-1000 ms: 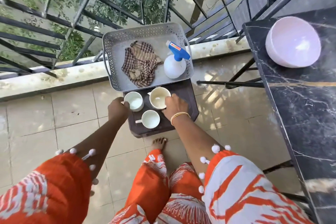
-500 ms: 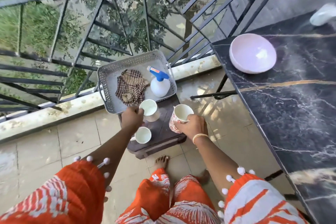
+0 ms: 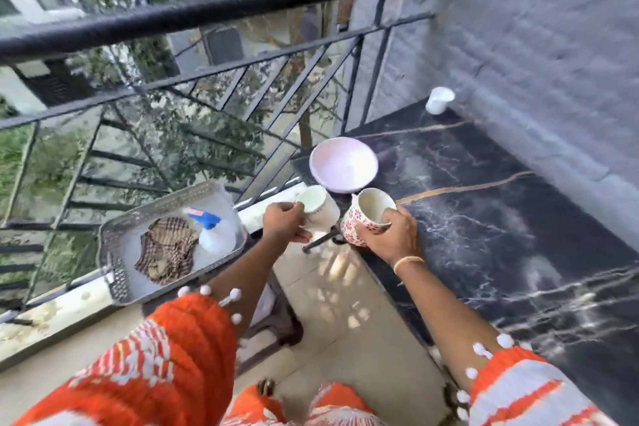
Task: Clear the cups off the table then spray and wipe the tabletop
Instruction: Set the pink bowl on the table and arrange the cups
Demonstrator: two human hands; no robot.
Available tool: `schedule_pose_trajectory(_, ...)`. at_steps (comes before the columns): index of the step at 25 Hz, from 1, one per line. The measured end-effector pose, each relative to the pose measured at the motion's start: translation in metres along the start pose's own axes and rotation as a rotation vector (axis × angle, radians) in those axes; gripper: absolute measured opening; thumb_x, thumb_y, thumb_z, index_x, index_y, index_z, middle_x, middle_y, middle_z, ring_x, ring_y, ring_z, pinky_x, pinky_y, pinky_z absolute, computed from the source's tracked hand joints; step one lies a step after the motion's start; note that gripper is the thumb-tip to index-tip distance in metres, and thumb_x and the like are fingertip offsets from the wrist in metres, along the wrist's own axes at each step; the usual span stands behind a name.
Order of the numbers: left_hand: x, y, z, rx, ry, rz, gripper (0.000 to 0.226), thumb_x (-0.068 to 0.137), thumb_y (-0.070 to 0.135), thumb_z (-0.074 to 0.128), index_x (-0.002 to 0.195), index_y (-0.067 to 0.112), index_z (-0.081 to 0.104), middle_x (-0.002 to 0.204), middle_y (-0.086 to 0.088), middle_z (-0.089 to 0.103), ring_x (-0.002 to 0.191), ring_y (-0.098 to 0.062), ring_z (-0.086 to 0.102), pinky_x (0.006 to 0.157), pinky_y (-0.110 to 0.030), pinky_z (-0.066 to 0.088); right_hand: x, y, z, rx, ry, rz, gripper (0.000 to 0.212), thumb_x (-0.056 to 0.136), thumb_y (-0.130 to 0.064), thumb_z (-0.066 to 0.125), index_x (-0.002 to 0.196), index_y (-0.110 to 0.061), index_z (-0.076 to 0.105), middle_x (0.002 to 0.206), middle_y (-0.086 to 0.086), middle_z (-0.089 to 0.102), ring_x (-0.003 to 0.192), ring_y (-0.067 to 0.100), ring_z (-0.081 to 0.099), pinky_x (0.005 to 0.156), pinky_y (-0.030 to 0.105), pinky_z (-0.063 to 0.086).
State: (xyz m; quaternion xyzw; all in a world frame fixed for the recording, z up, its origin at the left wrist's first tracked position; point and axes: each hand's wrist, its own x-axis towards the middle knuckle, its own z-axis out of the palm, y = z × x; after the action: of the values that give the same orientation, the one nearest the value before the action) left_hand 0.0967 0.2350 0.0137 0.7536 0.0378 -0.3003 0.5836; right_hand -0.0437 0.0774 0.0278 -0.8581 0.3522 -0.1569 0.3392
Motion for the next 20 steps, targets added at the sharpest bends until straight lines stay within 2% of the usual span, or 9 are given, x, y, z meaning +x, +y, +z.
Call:
schedule_pose_trajectory(2, 0.003, 0.028, 0.041, 0.035, -0.014, 0.031, 0.025, 0.092, 0.014, 0.051, 0.072, 0.003, 0.060, 0.063, -0.015, 0.059, 0.035, -0.022, 0.060, 0.035, -0.029, 0.051, 0.021, 0.019, -0.037, -0.041, 0.016, 0.002, 0.048, 0.055, -0.059, 0.074, 0.059, -0.017, 0.051, 0.084, 0.008, 0.059, 0.080, 0.029, 0.057, 0.065, 0.029, 0.043)
schedule_pose_trajectory(4, 0.006, 0.053, 0.079, 0.055, -0.014, 0.048, 0.024, 0.090, 0.016, 0.054, 0.073, 0.002, 0.061, 0.063, -0.014, 0.061, 0.035, -0.023, 0.060, 0.036, -0.031, 0.053, 0.041, 0.038, -0.071, -0.052, 0.050, 0.030, 0.045, 0.057, -0.049, 0.083, 0.062, -0.012, 0.059, 0.083, 0.008, 0.060, 0.077, 0.028, 0.058, 0.063, 0.028, 0.042)
schedule_pose_trajectory(7, 0.018, 0.079, 0.127, 0.060, -0.069, 0.049, 0.022, 0.090, 0.017, 0.056, 0.077, 0.000, 0.060, 0.063, -0.015, 0.060, 0.033, -0.022, 0.058, 0.034, -0.028, 0.049, 0.068, 0.062, -0.104, -0.030, 0.092, 0.065, 0.046, 0.056, -0.042, 0.087, 0.056, -0.014, 0.051, 0.075, 0.006, 0.058, 0.072, 0.028, 0.057, 0.060, 0.027, 0.036)
schedule_pose_trajectory(11, 0.043, 0.106, 0.188, 0.124, -0.115, 0.053, 0.024, 0.089, 0.017, 0.057, 0.070, 0.002, 0.060, 0.059, -0.012, 0.058, 0.039, -0.025, 0.057, 0.036, -0.030, 0.050, 0.106, 0.094, -0.124, -0.001, 0.135, 0.115, 0.045, 0.054, -0.038, 0.089, 0.058, -0.018, 0.050, 0.075, 0.006, 0.060, 0.072, 0.026, 0.056, 0.061, 0.028, 0.039)
schedule_pose_trajectory(13, 0.062, 0.120, 0.213, 0.173, -0.126, 0.052, 0.023, 0.087, 0.016, 0.055, 0.069, 0.003, 0.060, 0.055, -0.010, 0.057, 0.041, -0.025, 0.058, 0.038, -0.032, 0.053, 0.129, 0.109, -0.126, 0.027, 0.117, 0.141, 0.041, 0.053, -0.037, 0.089, 0.070, -0.017, 0.057, 0.082, 0.007, 0.064, 0.079, 0.027, 0.059, 0.068, 0.031, 0.046)
schedule_pose_trajectory(15, 0.086, 0.131, 0.232, 0.232, -0.148, 0.048, 0.024, 0.087, 0.017, 0.054, 0.069, 0.003, 0.061, 0.050, -0.008, 0.058, 0.042, -0.026, 0.062, 0.041, -0.035, 0.055, 0.151, 0.118, -0.128, 0.057, 0.081, 0.155, 0.051, 0.051, -0.044, 0.084, 0.085, -0.018, 0.057, 0.089, 0.006, 0.066, 0.085, 0.026, 0.060, 0.073, 0.034, 0.050)
schedule_pose_trajectory(18, 0.133, 0.147, 0.262, 0.257, -0.143, 0.031, 0.025, 0.088, 0.017, 0.056, 0.068, 0.002, 0.061, 0.054, -0.010, 0.060, 0.041, -0.025, 0.063, 0.047, -0.042, 0.059, 0.199, 0.131, -0.128, 0.051, 0.054, 0.142, 0.058, 0.049, -0.052, 0.074, 0.093, -0.023, 0.049, 0.094, 0.005, 0.063, 0.091, 0.029, 0.059, 0.072, 0.034, 0.048)
schedule_pose_trajectory(20, 0.164, 0.157, 0.278, 0.259, -0.144, 0.022, 0.021, 0.088, 0.014, 0.056, 0.072, 0.000, 0.062, 0.060, -0.012, 0.061, 0.035, -0.021, 0.059, 0.039, -0.035, 0.055, 0.232, 0.138, -0.126, 0.047, 0.056, 0.156, 0.059, 0.057, -0.044, 0.080, 0.103, -0.026, 0.046, 0.101, 0.003, 0.058, 0.096, 0.028, 0.056, 0.071, 0.032, 0.044)
